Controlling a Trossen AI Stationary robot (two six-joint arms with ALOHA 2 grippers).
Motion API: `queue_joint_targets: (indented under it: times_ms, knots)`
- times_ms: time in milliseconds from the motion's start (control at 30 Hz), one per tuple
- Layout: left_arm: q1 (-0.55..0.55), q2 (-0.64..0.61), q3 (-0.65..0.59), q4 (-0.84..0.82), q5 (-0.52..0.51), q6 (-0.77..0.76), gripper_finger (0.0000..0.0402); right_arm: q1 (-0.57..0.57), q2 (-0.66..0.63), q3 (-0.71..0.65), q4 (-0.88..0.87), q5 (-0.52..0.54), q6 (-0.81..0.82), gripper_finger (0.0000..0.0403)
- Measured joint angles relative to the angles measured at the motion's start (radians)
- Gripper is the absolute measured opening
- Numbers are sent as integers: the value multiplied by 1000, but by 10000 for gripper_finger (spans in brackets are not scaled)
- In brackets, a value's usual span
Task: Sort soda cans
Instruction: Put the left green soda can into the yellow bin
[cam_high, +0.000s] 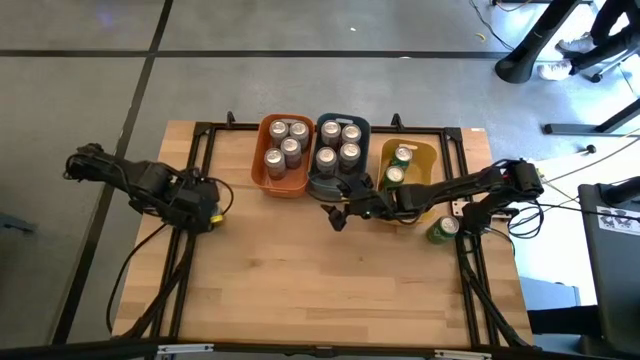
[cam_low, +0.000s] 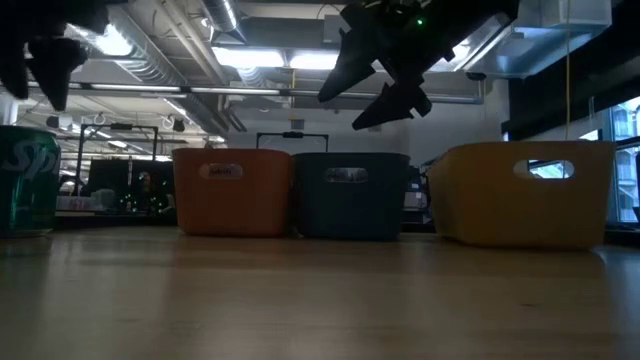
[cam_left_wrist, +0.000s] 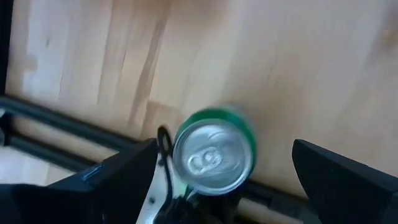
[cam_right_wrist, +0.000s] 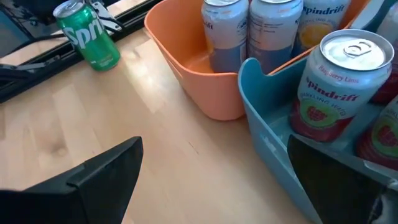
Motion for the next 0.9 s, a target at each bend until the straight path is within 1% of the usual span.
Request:
queue_joint_targets:
  times_ms: [133,333,633,733,867,900]
  knots:
    - [0,0,-67,2,11,0,361,0,0,0,0,23,9,399]
    - [0,-2,-155,7,43,1,361,0,0,0,2,23,12,399]
    - [9,-2,-230,132,72,75,359,0,0,0,5,23,12,399]
    - [21,-2,-239,176,73,87,343,0,0,0,4,23,12,399]
    - [38,3,-240,224,65,90,303,0,0,0,1,23,7,399]
    - [43,6,-239,239,63,102,298,0,0,0,-5,22,3,399]
